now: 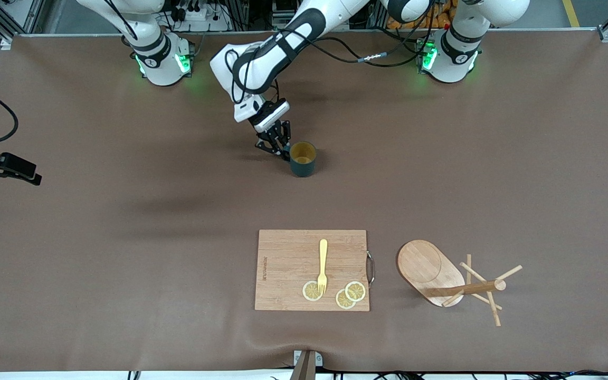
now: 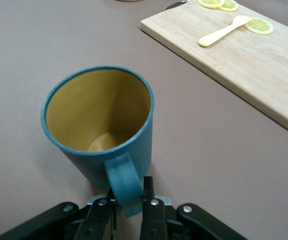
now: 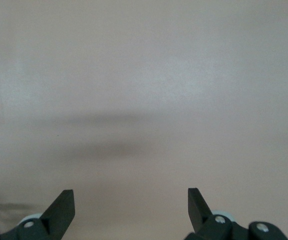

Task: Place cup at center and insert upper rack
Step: 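Close the left gripper on the mug handle, then lift the mug and carry it toward the wooden mug tree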

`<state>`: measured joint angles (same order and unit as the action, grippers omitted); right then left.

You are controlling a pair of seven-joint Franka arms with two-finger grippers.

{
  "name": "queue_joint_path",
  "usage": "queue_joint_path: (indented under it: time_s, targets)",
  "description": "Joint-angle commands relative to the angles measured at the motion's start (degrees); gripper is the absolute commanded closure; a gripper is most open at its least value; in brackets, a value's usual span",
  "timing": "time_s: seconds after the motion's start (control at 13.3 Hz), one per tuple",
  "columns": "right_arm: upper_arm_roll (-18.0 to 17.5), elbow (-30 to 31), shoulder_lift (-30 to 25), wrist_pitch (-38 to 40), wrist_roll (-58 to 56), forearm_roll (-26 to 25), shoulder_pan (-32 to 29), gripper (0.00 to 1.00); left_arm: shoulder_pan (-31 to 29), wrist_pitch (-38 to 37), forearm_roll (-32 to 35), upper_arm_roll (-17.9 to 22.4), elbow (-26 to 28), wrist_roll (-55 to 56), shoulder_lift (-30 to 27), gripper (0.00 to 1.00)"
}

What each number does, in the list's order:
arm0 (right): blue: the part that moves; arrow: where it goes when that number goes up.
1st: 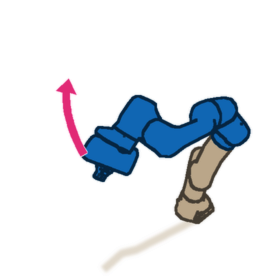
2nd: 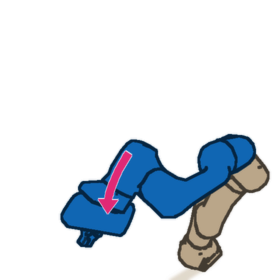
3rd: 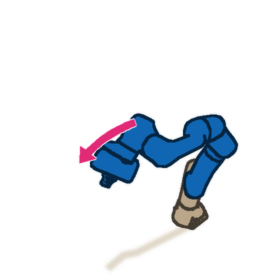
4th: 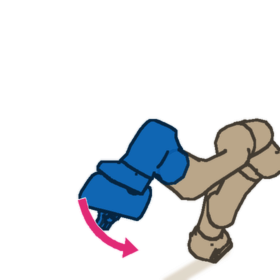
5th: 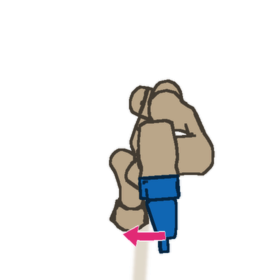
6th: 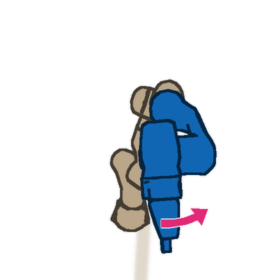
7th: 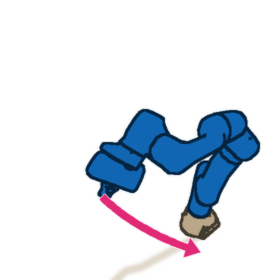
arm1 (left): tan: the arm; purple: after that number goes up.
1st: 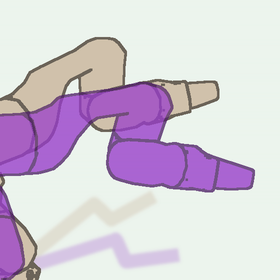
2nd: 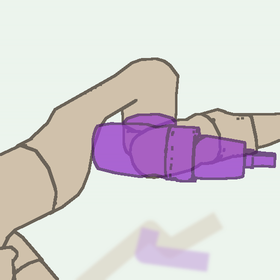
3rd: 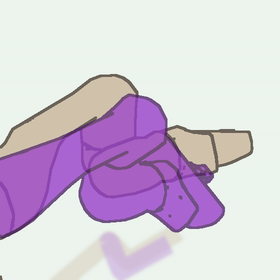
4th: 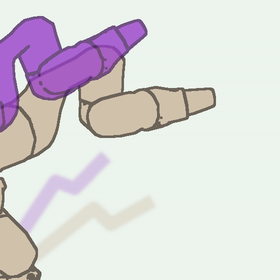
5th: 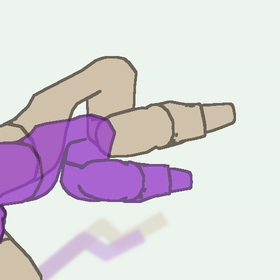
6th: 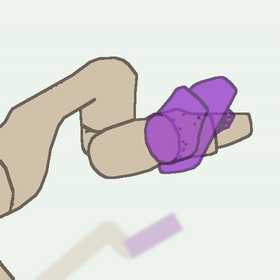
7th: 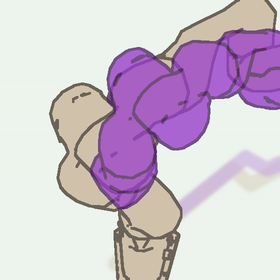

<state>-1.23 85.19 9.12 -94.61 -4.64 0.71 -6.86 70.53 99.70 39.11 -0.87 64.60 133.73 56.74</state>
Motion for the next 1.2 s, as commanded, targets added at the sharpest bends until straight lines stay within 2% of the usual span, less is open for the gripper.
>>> queue_joint_path:
  time_s: [0.0,0.3,0.53,0.68,0.83,1.13]
  targets:
    - [-1.0,-0.7,-0.1,0.2,-0.2,-0.1,-1.3,0.00,-3.7,0.1,0.0,-3.6,1.0,-2.4,-4.1,1.00]
    - [-0.8,-0.9,-0.1,0.2,-0.2,0.0,-1.3,0.00,-10.6,1.1,-0.2,-9.0,0.9,-7.6,-8.3,1.00]
    - [-0.9,-0.9,-0.1,0.2,-0.2,0.0,-1.3,0.00,-18.6,1.4,-1.3,-15.4,0.7,-13.2,-11.9,1.00]
    - [-0.8,-0.9,-0.1,0.2,-0.2,0.1,-1.3,0.00,-24.1,1.8,-4.6,-18.7,0.6,-17.5,-14.9,1.00]
    - [-0.8,-0.9,-0.1,0.2,-0.2,0.0,-1.3,0.00,-28.8,2.5,-9.4,-20.3,0.7,-22.6,-18.1,1.00]
    - [-0.8,-0.9,-0.1,0.2,-0.2,0.2,-1.3,0.00,-37.0,4.0,-21.4,-20.4,0.6,-34.5,-23.2,1.00]
